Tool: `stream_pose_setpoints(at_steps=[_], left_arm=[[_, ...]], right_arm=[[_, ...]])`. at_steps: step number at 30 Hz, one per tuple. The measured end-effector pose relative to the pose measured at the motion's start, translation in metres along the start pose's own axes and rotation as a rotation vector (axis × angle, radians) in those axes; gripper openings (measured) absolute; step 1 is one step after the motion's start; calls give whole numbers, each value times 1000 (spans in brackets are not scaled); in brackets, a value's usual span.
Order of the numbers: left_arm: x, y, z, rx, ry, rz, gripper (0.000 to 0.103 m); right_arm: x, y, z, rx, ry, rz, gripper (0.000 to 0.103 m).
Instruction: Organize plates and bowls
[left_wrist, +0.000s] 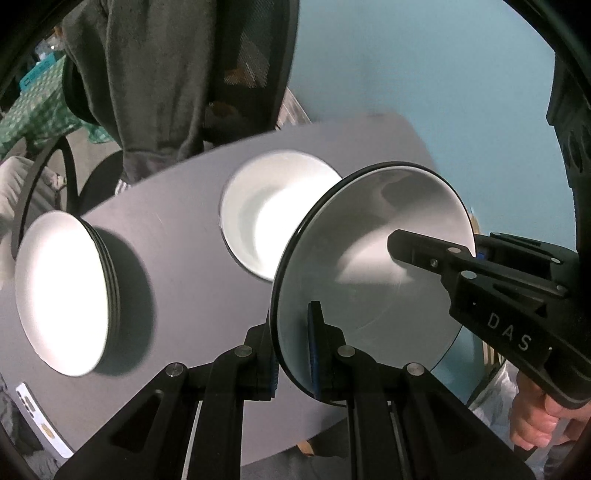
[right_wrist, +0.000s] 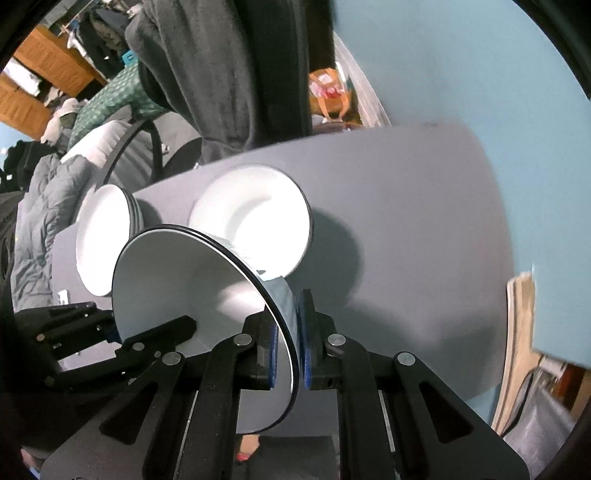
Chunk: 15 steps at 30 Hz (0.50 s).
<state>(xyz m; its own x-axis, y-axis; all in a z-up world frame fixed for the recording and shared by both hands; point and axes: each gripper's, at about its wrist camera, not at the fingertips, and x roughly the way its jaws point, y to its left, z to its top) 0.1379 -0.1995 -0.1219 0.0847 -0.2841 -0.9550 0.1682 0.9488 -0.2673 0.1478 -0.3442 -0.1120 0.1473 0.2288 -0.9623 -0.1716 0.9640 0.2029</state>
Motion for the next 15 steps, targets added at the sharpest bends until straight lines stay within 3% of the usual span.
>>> stream_pose_setpoints(at_steps=[15], left_arm=[[14, 29, 42, -79, -13, 50, 11]], right_arm=[[9, 3, 49, -64, 25, 14, 10]])
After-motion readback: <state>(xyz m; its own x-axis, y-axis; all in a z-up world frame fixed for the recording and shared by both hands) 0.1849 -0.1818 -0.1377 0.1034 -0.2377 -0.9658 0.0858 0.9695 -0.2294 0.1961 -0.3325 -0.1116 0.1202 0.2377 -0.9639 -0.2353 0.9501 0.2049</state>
